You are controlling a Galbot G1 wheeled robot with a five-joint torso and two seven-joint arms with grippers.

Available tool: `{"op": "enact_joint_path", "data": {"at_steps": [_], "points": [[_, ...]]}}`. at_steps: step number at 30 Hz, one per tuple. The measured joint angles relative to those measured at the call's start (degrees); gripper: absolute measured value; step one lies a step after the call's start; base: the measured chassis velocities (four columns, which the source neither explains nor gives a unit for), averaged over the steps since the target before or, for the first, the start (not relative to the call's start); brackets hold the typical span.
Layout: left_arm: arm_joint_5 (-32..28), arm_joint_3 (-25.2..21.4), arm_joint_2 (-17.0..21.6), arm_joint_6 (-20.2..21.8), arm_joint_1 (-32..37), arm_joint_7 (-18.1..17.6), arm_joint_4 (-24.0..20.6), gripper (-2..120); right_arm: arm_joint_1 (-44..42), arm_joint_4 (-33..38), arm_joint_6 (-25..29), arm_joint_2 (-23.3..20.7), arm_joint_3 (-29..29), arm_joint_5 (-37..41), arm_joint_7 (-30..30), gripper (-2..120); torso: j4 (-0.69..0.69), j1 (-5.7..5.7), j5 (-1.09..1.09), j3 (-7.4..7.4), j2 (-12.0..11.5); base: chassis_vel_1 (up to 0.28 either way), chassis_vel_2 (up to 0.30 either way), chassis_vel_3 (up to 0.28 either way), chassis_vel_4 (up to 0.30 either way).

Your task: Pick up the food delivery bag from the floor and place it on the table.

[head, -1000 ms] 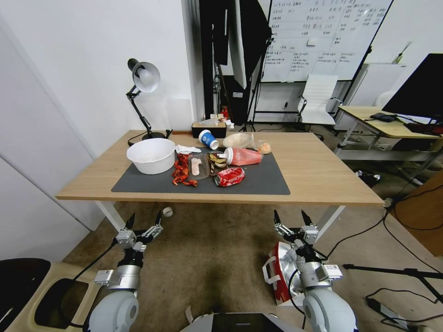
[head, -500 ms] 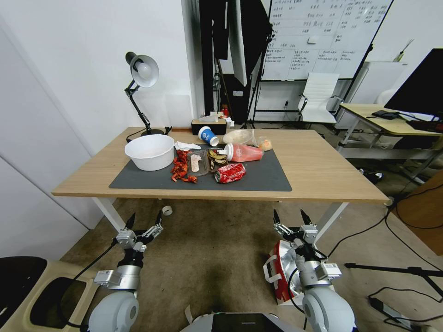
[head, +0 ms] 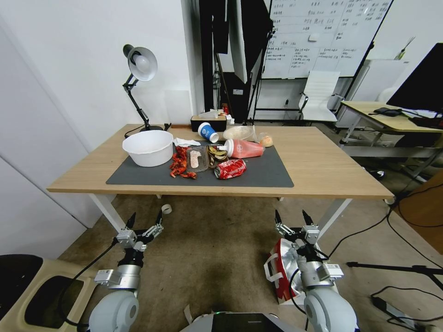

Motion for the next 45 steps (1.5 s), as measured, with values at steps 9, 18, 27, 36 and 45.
{"op": "enact_joint_path", "data": {"at_steps": [9,18,27,36,45], "points": [[-0.03,0.07,-0.02,0.24,0.06,0.01,-0.02,100,0.07,0.02,0.06,-0.01,0.05,0.06,0.03,100,0.00,-0.80,0.00,-1.30,-2.09,0.000,0.000,0.000,0.000],[-0.07,0.05,-0.11,0.32,0.02,0.04,0.19,100,0.04,-0.11,0.07,-0.05,0.01,0.02,-0.12,100,0.00,-1.56,0.00,-2.50,-4.07,0.000,0.000,0.000,0.000],[-0.07,0.06,0.07,0.27,-0.06,0.04,0.28,100,-0.21,0.22,0.07,-0.07,0.06,-0.31,-0.50,100,0.00,-2.30,0.00,-3.74,-6.05,0.000,0.000,0.000,0.000],[0.15,0.29,-0.04,0.21,0.01,0.20,0.40,100,-0.28,0.29,0.07,0.09,0.01,-0.52,-0.73,100,0.00,-3.14,0.00,-5.36,-8.50,0.000,0.000,0.000,0.000],[0.10,0.09,0.09,0.21,-0.20,0.18,0.48,100,-0.02,0.19,0.05,-0.12,0.27,-0.57,-0.77,100,0.00,-3.88,0.00,-6.63,-10.51,0.000,0.000,0.000,0.000]]}}
